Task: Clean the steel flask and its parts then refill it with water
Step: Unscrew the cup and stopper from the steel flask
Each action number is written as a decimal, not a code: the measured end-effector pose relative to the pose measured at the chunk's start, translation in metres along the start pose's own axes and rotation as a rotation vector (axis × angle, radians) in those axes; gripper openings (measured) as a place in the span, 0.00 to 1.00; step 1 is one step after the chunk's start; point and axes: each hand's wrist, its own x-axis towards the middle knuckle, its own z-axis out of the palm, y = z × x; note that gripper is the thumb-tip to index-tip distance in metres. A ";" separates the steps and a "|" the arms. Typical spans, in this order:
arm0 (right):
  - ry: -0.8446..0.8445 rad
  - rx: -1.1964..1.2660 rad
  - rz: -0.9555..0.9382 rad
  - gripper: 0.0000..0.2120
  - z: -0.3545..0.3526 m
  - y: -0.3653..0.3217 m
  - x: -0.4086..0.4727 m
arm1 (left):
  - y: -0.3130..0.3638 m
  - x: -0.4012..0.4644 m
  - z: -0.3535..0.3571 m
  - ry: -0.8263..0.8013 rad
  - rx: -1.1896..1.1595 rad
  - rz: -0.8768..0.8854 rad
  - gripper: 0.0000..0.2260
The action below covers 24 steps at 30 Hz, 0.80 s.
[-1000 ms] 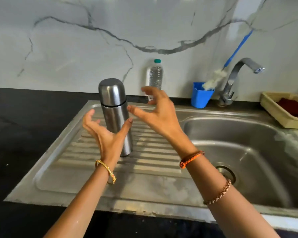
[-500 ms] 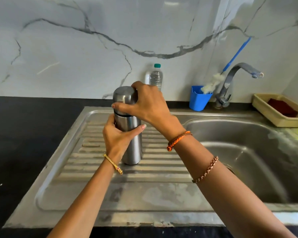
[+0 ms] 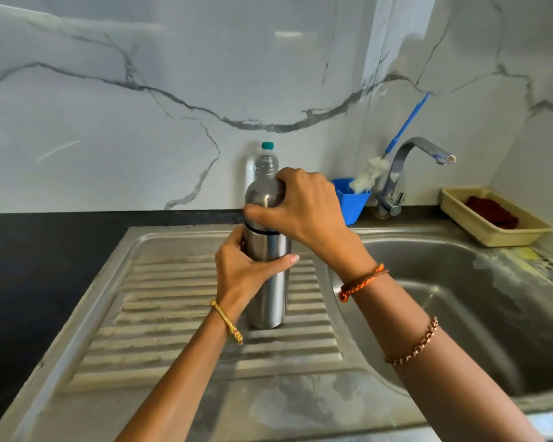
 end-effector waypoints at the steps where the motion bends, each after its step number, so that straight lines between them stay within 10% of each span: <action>1: -0.016 -0.025 -0.004 0.20 0.001 0.000 0.001 | -0.002 0.002 0.002 -0.005 0.010 -0.005 0.24; 24: -0.005 -0.126 -0.093 0.28 0.006 0.013 0.015 | -0.010 0.001 -0.001 0.033 0.093 -0.030 0.24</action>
